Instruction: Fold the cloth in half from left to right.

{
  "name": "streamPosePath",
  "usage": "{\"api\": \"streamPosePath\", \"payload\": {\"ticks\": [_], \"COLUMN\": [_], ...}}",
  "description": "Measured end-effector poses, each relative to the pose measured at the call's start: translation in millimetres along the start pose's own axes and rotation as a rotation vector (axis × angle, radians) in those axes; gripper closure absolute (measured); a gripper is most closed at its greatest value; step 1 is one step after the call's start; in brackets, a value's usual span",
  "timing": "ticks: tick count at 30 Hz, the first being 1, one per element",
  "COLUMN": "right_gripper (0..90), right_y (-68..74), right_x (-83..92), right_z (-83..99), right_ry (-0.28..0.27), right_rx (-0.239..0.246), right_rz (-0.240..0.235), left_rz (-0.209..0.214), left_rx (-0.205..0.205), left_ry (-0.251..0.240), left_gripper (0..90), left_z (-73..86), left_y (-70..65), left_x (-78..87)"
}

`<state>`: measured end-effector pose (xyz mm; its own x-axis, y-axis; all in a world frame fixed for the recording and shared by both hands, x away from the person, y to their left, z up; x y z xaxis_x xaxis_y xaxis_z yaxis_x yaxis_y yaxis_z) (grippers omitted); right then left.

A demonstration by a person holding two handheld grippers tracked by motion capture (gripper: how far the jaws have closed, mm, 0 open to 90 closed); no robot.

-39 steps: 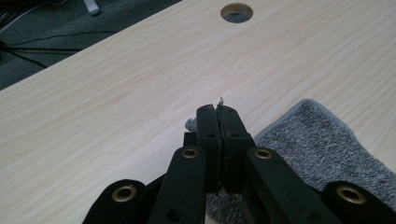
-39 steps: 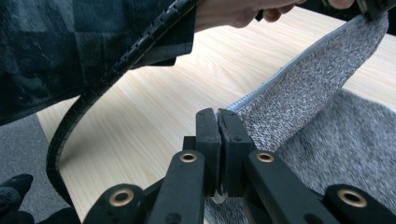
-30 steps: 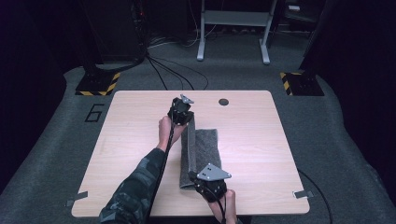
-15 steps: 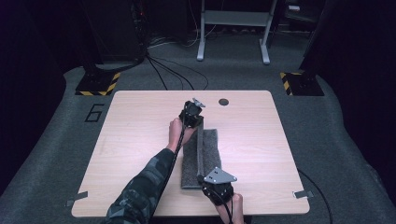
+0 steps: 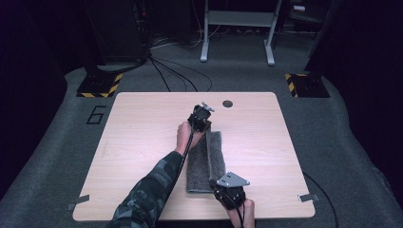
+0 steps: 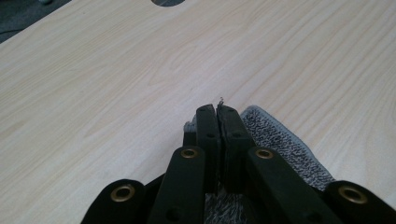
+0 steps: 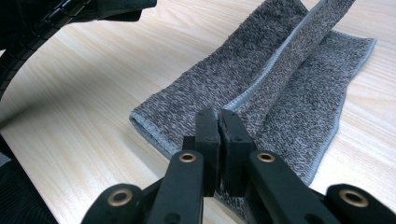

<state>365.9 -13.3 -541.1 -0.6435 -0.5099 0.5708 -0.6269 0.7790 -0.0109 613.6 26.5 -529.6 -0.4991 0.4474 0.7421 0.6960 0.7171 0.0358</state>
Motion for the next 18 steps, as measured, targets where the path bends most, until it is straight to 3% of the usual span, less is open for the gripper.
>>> {"api": "streamPosePath", "payload": {"ticks": [6,12,18], "right_gripper": [86.9,86.4,86.5], "right_y": [-4.6,-8.4,-11.6], "right_x": [3.5,0.5,2.5], "right_z": [0.9,9.7,12.3], "right_ry": [-0.008,0.030,0.032], "right_rx": [-0.011,-0.030,-0.035], "right_rz": [0.011,0.020,0.031], "left_rz": [-0.001,0.009,0.013], "left_rx": [-0.009,0.000,-0.006], "left_ry": [-0.002,0.008,0.008], "left_gripper": [87.7,86.7,87.2], "left_z": [-2.8,-1.4,-3.4], "left_y": [-2.5,-5.9,-9.7], "left_x": [-1.2,-8.7,-11.9]}}
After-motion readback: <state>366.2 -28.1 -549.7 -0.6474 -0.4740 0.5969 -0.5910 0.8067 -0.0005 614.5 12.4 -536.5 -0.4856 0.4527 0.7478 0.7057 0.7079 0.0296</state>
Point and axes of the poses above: each handheld gripper's, and its own axes: x roughly backward along the jaws, z roughly out of its underside, y roughly to its left, the point moved 10 cm from there along -x, roughly forward along the jaws, and after that the axes turned 3 degrees about z, right-handed, at the moved point
